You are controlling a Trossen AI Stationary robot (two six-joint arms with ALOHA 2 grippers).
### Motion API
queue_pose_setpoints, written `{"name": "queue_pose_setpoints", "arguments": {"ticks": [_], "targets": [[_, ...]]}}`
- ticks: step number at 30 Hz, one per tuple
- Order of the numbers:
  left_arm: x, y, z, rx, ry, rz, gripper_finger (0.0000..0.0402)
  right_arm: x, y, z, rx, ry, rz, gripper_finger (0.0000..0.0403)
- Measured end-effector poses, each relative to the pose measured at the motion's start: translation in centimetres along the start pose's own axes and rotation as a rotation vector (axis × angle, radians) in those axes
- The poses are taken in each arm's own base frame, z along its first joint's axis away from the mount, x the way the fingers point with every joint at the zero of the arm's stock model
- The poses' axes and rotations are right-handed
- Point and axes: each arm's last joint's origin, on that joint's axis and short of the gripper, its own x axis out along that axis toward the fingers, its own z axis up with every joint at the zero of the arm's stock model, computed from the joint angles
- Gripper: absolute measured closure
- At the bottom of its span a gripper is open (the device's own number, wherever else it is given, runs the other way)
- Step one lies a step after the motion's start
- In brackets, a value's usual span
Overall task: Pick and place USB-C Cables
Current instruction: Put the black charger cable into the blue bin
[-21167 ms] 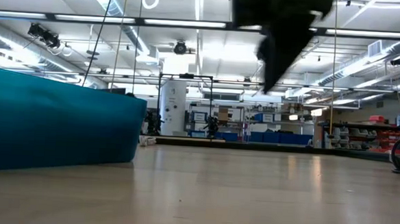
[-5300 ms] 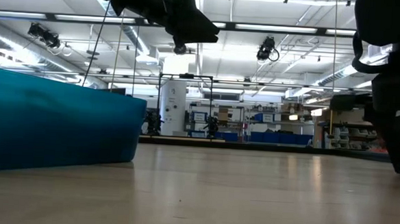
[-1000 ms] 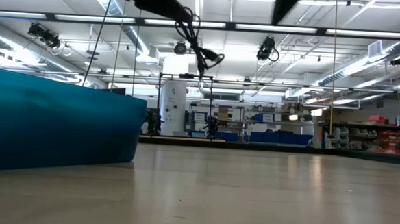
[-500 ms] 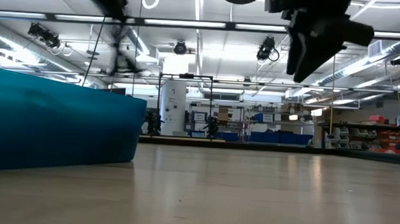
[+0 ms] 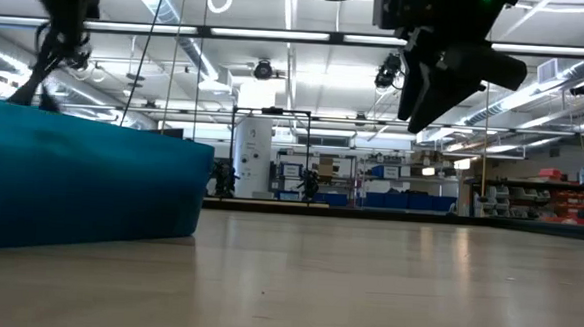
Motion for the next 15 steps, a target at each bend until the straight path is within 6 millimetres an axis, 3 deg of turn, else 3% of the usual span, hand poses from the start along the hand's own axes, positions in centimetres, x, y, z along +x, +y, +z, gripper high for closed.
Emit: {"name": "queue_pose_setpoints", "arguments": {"ticks": [8, 15], "targets": [[4.7, 1.6, -2.5, -0.144, 0.147, 0.156, 0.0367, -0.2, 0.3, 0.0, -0.024, -0.01, 0.005, 0.0222], [6.2, 0.7, -2.7, -0.11, 0.14, 0.013, 0.0325, -0.2, 0.2, 0.0, -0.062, -0.009, 0.01, 0.0224]]}}
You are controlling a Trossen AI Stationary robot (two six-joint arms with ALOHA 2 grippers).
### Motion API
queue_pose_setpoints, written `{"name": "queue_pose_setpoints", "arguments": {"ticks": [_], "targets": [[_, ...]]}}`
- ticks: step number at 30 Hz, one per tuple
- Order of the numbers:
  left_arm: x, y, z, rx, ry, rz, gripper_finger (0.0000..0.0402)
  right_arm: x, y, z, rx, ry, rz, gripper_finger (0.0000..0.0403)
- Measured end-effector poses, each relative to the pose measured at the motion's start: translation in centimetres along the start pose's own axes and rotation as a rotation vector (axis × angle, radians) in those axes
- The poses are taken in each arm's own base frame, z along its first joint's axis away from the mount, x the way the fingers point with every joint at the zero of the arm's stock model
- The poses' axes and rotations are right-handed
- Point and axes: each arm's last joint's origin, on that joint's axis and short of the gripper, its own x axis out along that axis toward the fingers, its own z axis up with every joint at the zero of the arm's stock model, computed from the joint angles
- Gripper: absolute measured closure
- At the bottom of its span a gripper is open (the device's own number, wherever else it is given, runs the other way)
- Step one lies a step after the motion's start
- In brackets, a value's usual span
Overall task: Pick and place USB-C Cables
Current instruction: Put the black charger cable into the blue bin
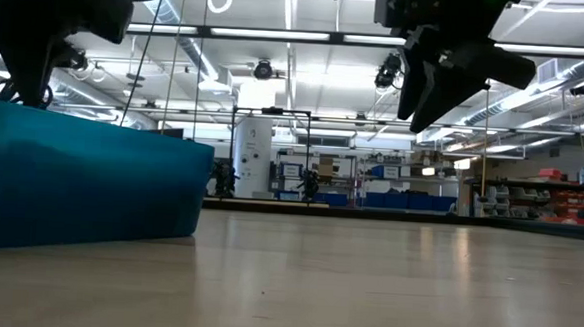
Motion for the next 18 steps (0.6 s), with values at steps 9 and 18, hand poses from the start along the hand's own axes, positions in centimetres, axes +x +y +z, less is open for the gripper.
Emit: {"name": "queue_pose_setpoints", "arguments": {"ticks": [9, 18], "targets": [[0.0, -0.3, 0.1, 0.028, 0.006, -0.046, 0.0229, 0.3, -0.4, 0.1, 0.012, 0.009, -0.002, 0.0224], [-0.6, -1.2, 0.6, 0.078, 0.017, -0.175, 0.0177, 0.3, -0.3, 0.1, 0.052, 0.008, 0.011, 0.0225]]}}
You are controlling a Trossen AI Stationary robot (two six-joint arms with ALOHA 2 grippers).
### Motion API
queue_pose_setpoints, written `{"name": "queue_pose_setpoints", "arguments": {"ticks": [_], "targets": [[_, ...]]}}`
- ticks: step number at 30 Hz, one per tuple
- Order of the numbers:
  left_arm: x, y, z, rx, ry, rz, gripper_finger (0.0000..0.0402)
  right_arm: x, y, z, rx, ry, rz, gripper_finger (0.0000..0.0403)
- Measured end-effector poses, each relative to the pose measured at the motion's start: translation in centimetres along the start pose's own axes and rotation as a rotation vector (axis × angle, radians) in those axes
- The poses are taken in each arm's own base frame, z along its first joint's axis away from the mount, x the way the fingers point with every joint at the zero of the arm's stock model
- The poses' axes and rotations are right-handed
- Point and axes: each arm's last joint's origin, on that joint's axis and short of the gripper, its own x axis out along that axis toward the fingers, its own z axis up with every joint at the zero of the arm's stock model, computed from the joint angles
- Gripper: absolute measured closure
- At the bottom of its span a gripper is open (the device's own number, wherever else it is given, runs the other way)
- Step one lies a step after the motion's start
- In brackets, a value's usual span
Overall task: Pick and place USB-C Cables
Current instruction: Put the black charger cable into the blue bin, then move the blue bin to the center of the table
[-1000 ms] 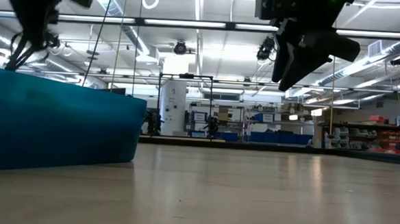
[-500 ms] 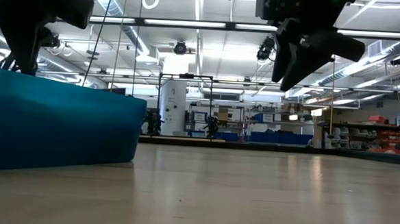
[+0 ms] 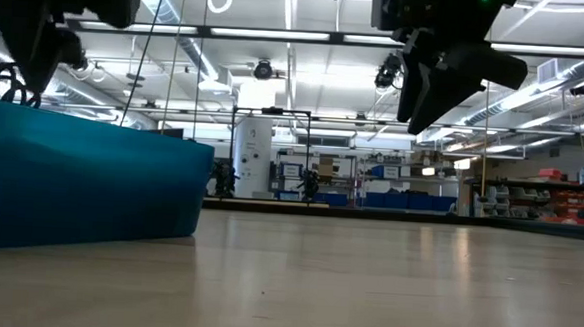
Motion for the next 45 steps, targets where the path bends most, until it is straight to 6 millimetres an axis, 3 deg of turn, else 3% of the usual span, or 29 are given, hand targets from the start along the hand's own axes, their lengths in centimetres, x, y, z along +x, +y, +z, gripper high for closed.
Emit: {"name": "queue_pose_setpoints", "arguments": {"ticks": [10, 24, 28, 31, 36, 41, 45], "targets": [[-3.8, -0.9, 1.4, 0.028, -0.064, -0.009, 0.0175, -0.1, 0.3, -0.1, 0.064, 0.023, 0.094, 0.0225], [-4.2, -1.9, 1.1, 0.026, -0.109, -0.029, 0.0184, -1.1, 1.8, -0.1, 0.085, -0.015, 0.138, 0.0225], [-4.1, -2.2, 0.7, 0.045, -0.108, -0.036, 0.0189, -1.4, 2.3, 1.4, 0.1, -0.147, 0.225, 0.0225], [-4.1, -1.4, 0.0, 0.042, -0.061, 0.069, 0.0194, -2.0, 2.8, 3.2, 0.137, -0.312, 0.371, 0.0225], [-4.1, -0.7, -0.4, 0.11, -0.105, 0.218, 0.0204, -2.4, 1.7, 5.7, 0.376, -0.509, 0.43, 0.0228], [-4.3, -1.7, -0.2, 0.233, -0.25, 0.227, 0.0215, -0.6, -1.2, 6.8, 0.483, -0.453, 0.43, 0.0237], [-4.3, -2.6, -1.2, 0.304, -0.259, 0.206, 0.0224, 1.2, -1.9, 8.2, 0.475, -0.398, 0.505, 0.0241]]}}
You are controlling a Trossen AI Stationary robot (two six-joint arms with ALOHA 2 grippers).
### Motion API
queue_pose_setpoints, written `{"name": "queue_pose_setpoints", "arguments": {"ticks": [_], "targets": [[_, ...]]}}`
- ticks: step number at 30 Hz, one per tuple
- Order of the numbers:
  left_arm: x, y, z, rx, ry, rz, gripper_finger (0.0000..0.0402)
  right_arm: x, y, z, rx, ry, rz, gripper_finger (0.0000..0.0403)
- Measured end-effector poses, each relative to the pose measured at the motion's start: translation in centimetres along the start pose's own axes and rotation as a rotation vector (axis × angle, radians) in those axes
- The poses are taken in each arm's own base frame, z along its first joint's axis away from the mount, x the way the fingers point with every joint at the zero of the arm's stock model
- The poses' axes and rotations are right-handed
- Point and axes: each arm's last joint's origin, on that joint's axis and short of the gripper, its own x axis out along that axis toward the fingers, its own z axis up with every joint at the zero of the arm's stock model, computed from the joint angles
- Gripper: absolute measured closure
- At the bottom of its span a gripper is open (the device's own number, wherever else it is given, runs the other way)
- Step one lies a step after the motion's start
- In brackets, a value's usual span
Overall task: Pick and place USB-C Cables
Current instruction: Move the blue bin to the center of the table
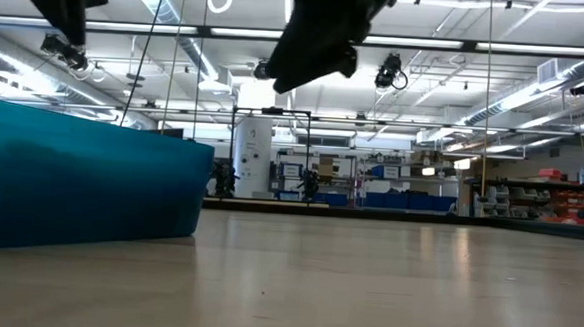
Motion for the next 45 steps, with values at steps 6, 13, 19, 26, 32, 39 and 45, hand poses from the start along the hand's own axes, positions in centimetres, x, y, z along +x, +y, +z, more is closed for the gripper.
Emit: {"name": "queue_pose_setpoints", "arguments": {"ticks": [6, 13, 19, 26, 32, 39, 45], "targets": [[-0.7, -1.3, -1.8, 0.055, 0.018, 0.001, 0.0235, 2.9, 0.7, 2.1, -0.076, 0.034, 0.024, 0.0241], [-1.7, -2.9, -3.7, 0.071, -0.038, 0.006, 0.0245, 6.3, 1.1, 4.7, -0.132, 0.113, -0.008, 0.0241], [-3.0, -3.3, -3.5, 0.178, -0.246, 0.106, 0.0255, 8.6, 1.1, 5.4, -0.126, 0.142, 0.04, 0.0241], [-6.2, -3.4, -0.8, 0.278, -0.626, 0.344, 0.026, 9.3, 0.2, 4.8, -0.008, 0.201, 0.019, 0.0241], [-7.5, -4.2, 0.6, 0.264, -0.804, 0.47, 0.026, 9.4, -0.3, 4.6, 0.059, 0.232, -0.004, 0.0241], [-7.2, -4.0, 0.8, 0.288, -0.791, 0.51, 0.026, 9.4, -0.5, 4.6, 0.065, 0.233, -0.007, 0.0241], [-7.0, -3.4, 1.4, 0.282, -0.78, 0.569, 0.026, 9.5, -0.6, 4.7, 0.073, 0.222, -0.005, 0.0241]]}}
